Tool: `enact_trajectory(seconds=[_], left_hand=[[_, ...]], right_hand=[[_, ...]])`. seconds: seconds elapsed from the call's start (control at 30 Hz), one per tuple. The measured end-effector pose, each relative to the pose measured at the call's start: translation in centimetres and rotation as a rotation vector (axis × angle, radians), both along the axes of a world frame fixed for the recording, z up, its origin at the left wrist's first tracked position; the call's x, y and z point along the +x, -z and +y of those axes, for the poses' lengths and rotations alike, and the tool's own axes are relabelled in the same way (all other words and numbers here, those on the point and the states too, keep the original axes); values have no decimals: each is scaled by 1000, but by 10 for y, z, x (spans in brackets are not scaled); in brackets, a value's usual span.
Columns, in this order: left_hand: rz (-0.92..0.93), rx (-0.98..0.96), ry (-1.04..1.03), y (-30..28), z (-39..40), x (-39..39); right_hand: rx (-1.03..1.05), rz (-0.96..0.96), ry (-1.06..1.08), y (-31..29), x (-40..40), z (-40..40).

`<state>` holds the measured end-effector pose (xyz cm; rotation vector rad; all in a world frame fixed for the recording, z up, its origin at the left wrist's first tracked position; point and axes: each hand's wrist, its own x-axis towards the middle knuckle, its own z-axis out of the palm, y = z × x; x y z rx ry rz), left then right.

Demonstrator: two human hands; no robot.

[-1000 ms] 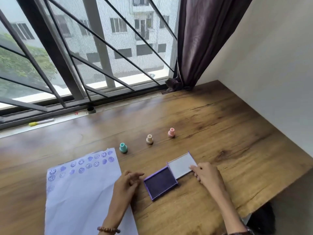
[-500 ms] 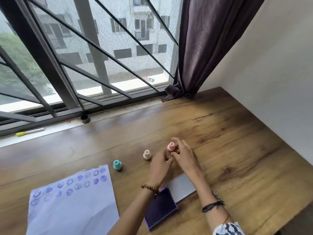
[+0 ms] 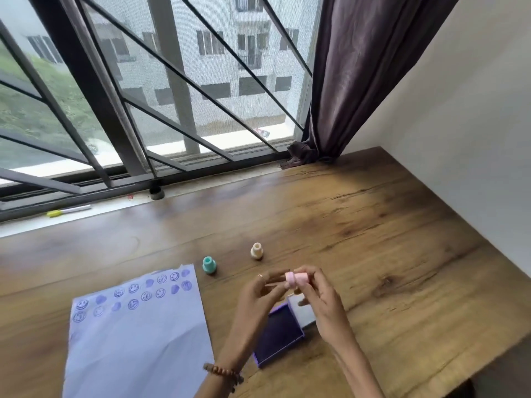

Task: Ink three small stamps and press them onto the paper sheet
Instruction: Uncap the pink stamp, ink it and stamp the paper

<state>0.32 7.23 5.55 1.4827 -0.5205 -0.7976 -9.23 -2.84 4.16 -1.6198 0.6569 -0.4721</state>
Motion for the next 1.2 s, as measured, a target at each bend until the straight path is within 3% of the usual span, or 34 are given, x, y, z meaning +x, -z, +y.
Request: enact_trajectory(seconds=[0.17,0.23,0.3,0.4,0.47,0.6,0.73,0.87,1.1,1.2], left_hand=[[-51,22,-21,-10,27,-13],[-66,27,-53,-7,37,-18],[-122,52,-91,-2,49,-17],[-450,201,-110,17,67,-5],[-630,305,-73,31,78,3],[-737,405,-79,51,87,8],[-707,374,-64,54,89,5],[-639,310,-11,55,95,6],[-845,384,128,68,100,-5],[-888,386,96,69,99,-6]], right_hand=[[69,-5,95,-4,-9,37],[242,-46,208,-6,-9,46],[550,-154,314,-12,-10,51],[933,-244,334,-17,-19,54],[1018,-241,319,-18,-26,57],[1057,-254,319,-16,-38,62],[909,-214,282,-9,-44,68],[541,-5,203,2,-43,72],[110,255,6,2,-23,76],[-240,387,-48,-1,-21,74]])
